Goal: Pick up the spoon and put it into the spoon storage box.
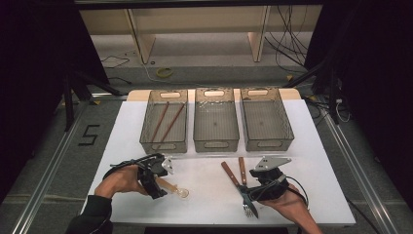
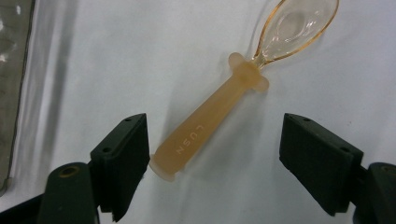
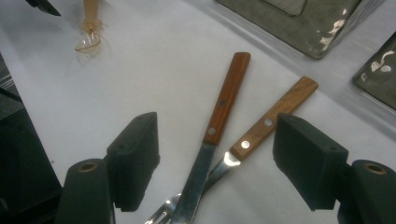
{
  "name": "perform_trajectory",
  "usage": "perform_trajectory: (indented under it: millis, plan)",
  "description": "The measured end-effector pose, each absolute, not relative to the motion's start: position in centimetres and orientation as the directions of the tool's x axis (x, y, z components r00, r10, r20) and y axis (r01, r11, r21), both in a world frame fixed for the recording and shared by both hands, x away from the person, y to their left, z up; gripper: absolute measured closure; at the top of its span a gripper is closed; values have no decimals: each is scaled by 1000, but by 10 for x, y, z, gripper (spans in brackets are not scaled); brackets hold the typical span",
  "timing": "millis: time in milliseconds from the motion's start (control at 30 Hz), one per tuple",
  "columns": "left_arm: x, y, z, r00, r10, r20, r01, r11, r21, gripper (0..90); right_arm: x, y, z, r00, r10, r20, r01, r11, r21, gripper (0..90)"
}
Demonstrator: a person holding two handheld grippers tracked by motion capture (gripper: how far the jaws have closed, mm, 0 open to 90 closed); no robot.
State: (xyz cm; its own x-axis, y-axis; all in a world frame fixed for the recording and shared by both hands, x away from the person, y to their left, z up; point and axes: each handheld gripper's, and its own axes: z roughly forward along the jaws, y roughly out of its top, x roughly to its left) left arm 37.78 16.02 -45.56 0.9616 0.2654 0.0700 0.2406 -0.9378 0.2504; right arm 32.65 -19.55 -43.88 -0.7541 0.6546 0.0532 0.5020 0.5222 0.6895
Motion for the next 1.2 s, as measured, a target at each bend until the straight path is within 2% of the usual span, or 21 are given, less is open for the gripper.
perform_trajectory:
  millis: [167,500,600,733,1033,1200]
  plan:
    - [384,158,-461,965,251,72,230,-946,227,265,327,-196,-440,-756,652,53,502,525,687,322]
    - [392,155,-468,970,240,45,227,-953,200,389,327,-195,-441,-758,650,56,504,529,683,323]
    - [392,156,-468,970,242,22,232,-951,202,474,327,-195,-441,-758,650,56,504,529,683,325]
    - [391,155,-467,972,235,21,226,-953,201,538,327,-195,-441,-758,650,56,504,530,682,325]
    - [386,152,-466,988,150,21,144,-972,187,715,327,-195,-440,-758,650,53,503,531,682,325]
    - [385,153,-467,989,144,24,137,-970,201,743,327,-195,-440,-757,651,54,503,529,683,325]
